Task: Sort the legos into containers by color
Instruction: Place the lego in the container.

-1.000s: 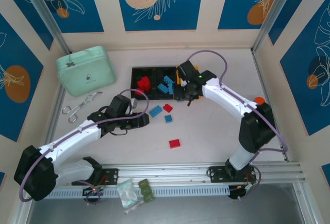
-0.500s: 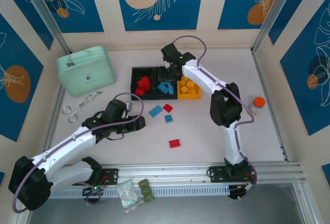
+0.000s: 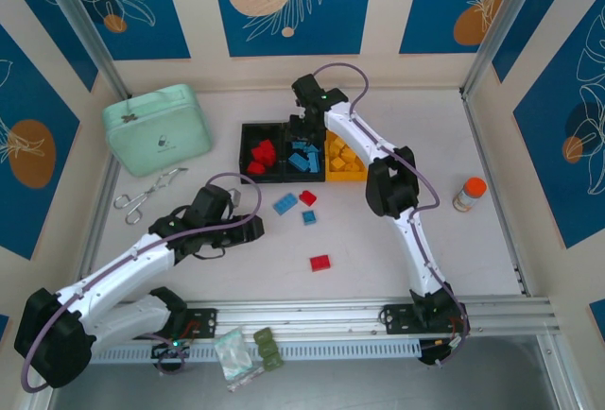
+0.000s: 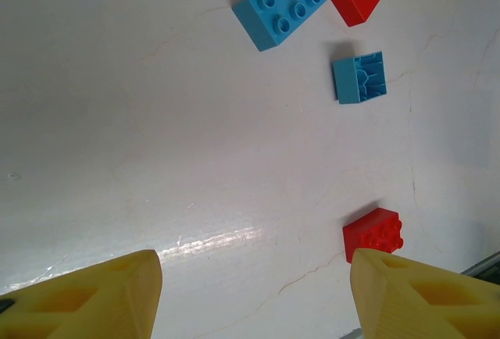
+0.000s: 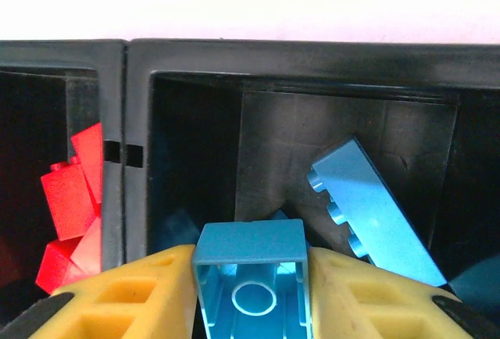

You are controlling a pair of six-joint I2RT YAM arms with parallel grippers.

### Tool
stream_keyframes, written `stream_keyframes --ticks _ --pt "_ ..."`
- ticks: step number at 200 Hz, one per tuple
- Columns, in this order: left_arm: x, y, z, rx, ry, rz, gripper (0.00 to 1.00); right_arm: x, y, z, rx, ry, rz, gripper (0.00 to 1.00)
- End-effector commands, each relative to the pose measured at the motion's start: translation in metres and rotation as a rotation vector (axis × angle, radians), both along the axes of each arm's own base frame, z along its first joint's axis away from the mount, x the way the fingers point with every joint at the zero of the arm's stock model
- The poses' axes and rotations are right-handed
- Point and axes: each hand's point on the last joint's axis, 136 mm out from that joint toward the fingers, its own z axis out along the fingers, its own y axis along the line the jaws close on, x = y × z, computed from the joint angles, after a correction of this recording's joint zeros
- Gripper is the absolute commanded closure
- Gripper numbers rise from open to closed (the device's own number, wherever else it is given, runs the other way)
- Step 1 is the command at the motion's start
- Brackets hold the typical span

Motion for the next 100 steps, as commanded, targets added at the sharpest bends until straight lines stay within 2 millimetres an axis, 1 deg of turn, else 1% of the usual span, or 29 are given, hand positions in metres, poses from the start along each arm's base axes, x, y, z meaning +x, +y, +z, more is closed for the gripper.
stream_keyframes --ticks 1,14,27,55,73,74,77,80,89,100 --pt "-0.003 0.004 -0.004 0.015 0.011 0.007 0.35 -0.001 0.003 0.005 0.026 0.019 0.002 0.56" --pt "-0.003 0.002 -0.003 0.012 0.008 0.003 0.35 -0.001 0.005 0.009 0.027 0.01 0.006 0.51" --pt "-0.002 0.002 -0.003 0.01 0.008 0.004 0.35 -0.001 0.005 0.015 0.025 -0.002 0.012 0.48" --pt "0.001 -0.001 0.0 0.001 -0.009 -0.006 0.35 -0.005 0.004 0.031 0.031 -0.021 0.015 0.48" --pt "0.005 -0.003 0.001 0.015 -0.03 -0.025 0.35 -0.015 0.004 0.05 0.043 -0.051 0.033 0.48" --pt "0.005 -0.002 0.001 0.016 -0.03 -0.026 0.35 -0.015 0.004 0.048 0.041 -0.049 0.034 0.48" --pt "0.006 -0.003 0.001 0.02 -0.033 -0.03 0.35 -0.017 0.005 0.056 0.05 -0.064 0.038 0.48" --pt "0.007 -0.003 0.001 0.024 -0.036 -0.034 0.35 -0.02 0.004 0.055 0.047 -0.062 0.041 0.48" --pt "0.008 -0.004 0.002 0.036 -0.044 -0.05 0.34 -0.027 0.003 0.068 0.061 -0.088 0.049 0.48" --pt "0.012 -0.007 0.003 0.046 -0.055 -0.067 0.34 -0.037 -0.001 0.076 0.072 -0.104 0.054 0.48"
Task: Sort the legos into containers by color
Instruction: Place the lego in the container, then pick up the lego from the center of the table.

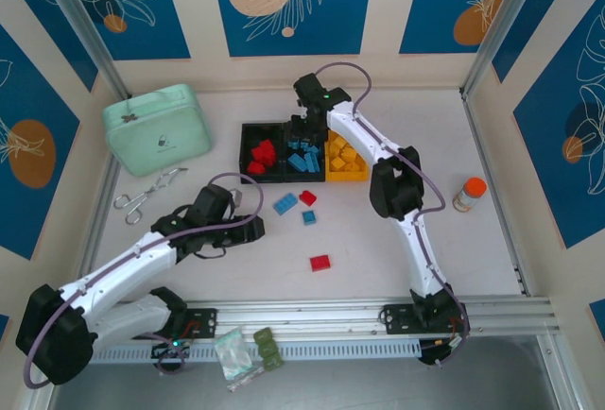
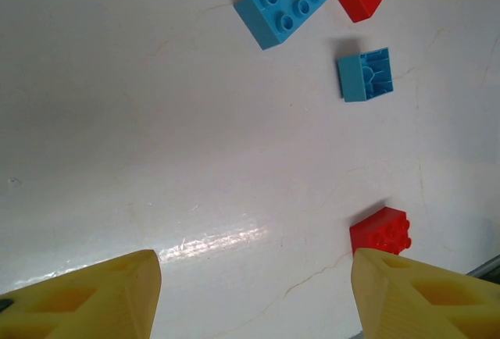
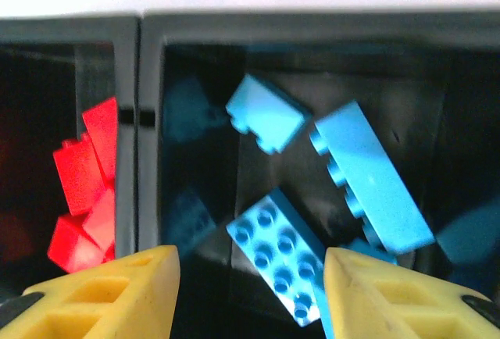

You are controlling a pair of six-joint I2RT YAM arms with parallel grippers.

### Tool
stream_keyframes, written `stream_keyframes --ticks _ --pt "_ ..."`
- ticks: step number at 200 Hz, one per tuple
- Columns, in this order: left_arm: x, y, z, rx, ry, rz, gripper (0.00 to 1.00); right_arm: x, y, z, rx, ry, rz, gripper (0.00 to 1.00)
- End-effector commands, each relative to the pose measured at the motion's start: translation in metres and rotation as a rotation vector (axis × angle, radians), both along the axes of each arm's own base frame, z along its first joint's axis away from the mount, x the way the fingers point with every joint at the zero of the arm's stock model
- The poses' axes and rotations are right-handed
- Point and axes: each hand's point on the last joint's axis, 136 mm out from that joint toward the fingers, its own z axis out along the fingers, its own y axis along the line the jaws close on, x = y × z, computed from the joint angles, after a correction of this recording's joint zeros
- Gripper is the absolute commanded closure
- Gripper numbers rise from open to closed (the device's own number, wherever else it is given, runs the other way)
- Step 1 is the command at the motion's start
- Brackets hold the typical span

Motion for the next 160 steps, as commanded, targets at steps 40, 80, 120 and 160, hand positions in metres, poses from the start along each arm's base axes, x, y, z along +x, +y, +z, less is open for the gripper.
stream_keyframes --ticks 40,80,120,160 --pt "0.024 -0.018 0.013 0.037 -0.108 -0.112 0.33 -0.062 -0.006 0.078 0.149 -0.121 0.089 0.47" --pt "0.044 -0.029 0.012 0.094 -0.172 -0.197 0.32 -0.122 -0.022 0.078 0.236 -0.101 0.144 0.44" --pt "0.067 -0.044 0.006 0.16 -0.262 -0.275 0.25 -0.195 -0.05 0.072 0.337 -0.083 0.191 0.36" --pt "0.089 -0.06 -0.009 0.276 -0.37 -0.345 0.21 -0.258 -0.084 0.049 0.409 -0.032 0.142 0.32"
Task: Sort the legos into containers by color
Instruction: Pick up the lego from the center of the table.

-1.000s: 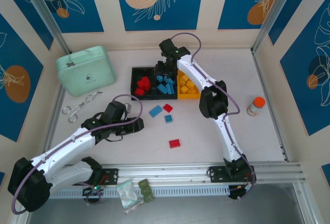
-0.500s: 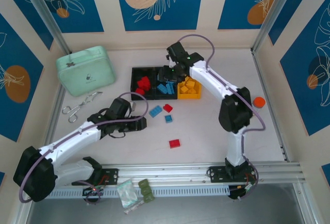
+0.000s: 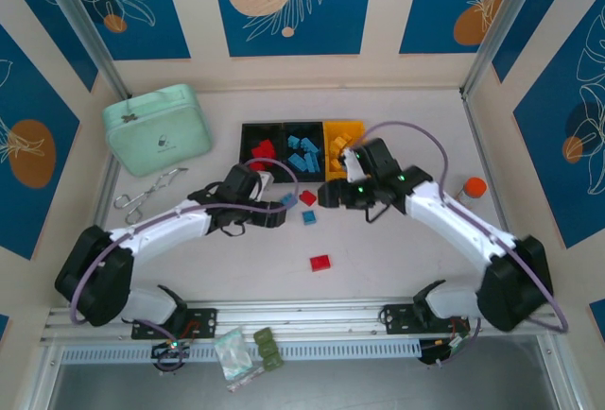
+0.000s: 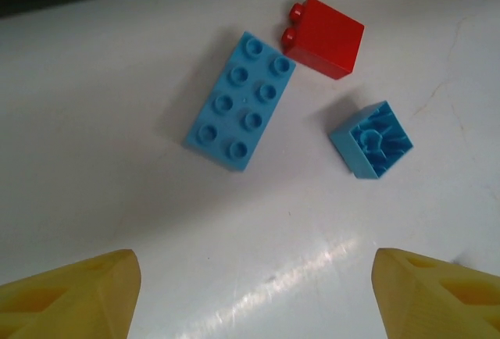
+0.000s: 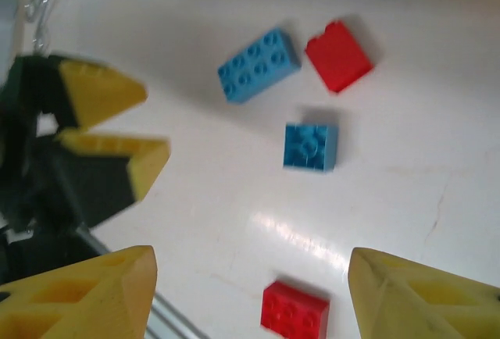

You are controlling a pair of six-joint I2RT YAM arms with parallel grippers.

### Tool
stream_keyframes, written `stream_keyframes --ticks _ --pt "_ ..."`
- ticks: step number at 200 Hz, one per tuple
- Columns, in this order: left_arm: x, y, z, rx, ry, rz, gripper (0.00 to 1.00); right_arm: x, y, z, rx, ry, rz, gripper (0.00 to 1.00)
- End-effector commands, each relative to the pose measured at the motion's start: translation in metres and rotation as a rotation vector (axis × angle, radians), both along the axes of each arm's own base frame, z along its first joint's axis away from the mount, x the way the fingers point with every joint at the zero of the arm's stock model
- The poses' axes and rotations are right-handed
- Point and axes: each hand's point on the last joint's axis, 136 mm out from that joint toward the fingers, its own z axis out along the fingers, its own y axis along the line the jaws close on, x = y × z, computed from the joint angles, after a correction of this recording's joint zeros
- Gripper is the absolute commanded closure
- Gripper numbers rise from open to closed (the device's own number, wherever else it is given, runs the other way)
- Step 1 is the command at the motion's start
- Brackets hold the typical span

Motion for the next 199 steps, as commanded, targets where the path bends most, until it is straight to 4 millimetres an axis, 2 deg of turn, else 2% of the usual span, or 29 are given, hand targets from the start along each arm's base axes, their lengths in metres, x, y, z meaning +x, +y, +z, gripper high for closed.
stream_keyframes --ticks 1,28,71,96,131,180,199 --pt "0.023 -0.014 0.006 0.057 -0.151 -0.062 0.21 -0.027 -0.008 0.0 0.101 0.025 -0.004 0.32" --pt "0.038 -0.022 -0.003 0.072 -0.216 -0.078 0.18 -0.053 -0.028 -0.012 0.139 0.055 -0.067 0.32" --pt "0.057 -0.034 -0.018 0.11 -0.254 -0.098 0.17 -0.076 -0.046 -0.028 0.18 0.099 -0.14 0.31" --pt "0.066 -0.036 -0.031 0.156 -0.241 -0.107 0.18 -0.08 -0.049 -0.03 0.184 0.105 -0.152 0.31" --pt "0.067 -0.044 -0.046 0.159 -0.19 -0.136 0.29 -0.079 -0.052 -0.031 0.175 0.102 -0.163 0.32" --pt "0.054 -0.038 -0.059 0.174 -0.146 -0.145 0.38 -0.076 -0.053 -0.033 0.183 0.105 -0.172 0.32" --pt "0.049 -0.034 -0.064 0.187 -0.129 -0.149 0.46 -0.074 -0.053 -0.033 0.185 0.107 -0.174 0.32"
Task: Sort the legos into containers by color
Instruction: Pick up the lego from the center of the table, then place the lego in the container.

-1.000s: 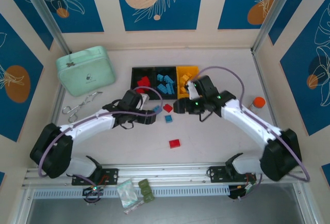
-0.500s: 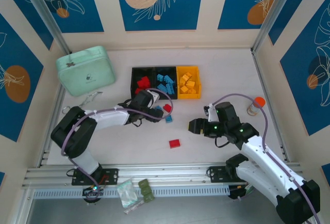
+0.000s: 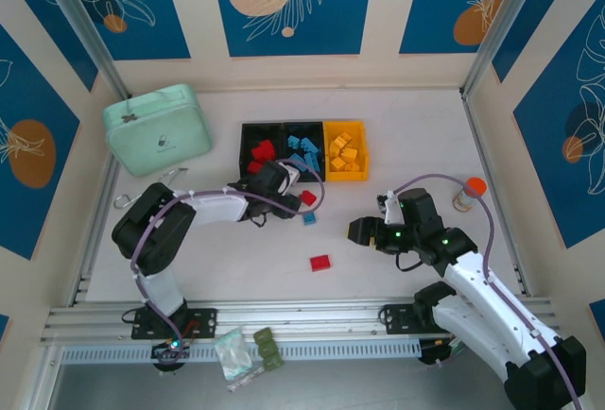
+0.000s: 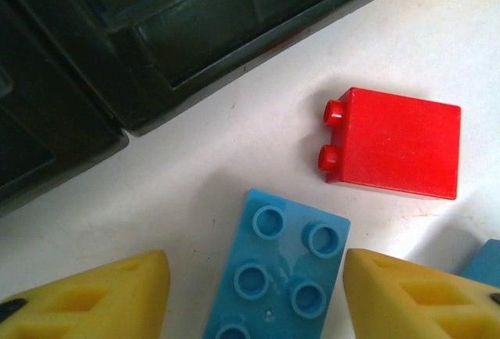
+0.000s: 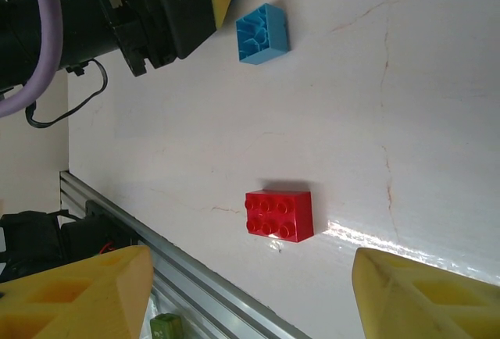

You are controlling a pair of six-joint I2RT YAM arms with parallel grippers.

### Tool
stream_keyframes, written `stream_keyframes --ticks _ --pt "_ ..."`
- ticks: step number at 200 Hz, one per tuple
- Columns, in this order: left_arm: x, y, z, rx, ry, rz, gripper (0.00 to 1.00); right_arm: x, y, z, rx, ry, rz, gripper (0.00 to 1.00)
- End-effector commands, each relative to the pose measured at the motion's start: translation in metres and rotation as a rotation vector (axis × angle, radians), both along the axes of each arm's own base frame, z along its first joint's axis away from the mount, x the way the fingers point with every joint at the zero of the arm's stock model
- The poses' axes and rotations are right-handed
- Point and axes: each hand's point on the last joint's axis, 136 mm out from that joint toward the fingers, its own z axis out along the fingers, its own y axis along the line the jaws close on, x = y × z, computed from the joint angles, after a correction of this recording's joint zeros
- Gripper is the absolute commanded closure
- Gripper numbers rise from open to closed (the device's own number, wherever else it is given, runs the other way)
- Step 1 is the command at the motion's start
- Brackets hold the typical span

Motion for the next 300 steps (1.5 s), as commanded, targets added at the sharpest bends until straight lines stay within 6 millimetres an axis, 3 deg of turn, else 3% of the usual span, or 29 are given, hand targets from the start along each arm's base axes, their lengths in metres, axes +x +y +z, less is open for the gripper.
stream_keyframes --ticks 1,42,78,107,181,242,300 --pt "-0.014 0.003 -0.01 0.02 0.041 -0.022 0.46 -0.003 0.001 -0.004 0.016 0.029 0.008 0.32" --pt "-0.024 0.009 -0.02 0.042 0.066 -0.025 0.44 -0.002 0.002 -0.006 0.015 0.04 0.009 0.32" --pt "-0.026 0.007 -0.012 0.028 0.065 -0.034 0.61 -0.002 0.0 -0.006 0.009 0.041 -0.001 0.32" --pt "-0.029 0.008 0.007 0.002 0.06 -0.024 0.67 -0.003 0.0 -0.008 0.009 0.043 -0.004 0.32" --pt "-0.035 0.003 0.069 -0.078 0.143 0.054 0.69 0.008 0.008 0.006 0.039 0.009 0.002 0.33" --pt "0.002 -0.016 0.107 -0.112 0.185 0.112 0.69 0.04 0.017 0.032 -0.022 -0.062 -0.011 0.33" --pt "0.062 -0.027 0.114 -0.097 0.205 0.204 0.69 0.068 0.021 0.048 -0.061 -0.097 -0.037 0.33"
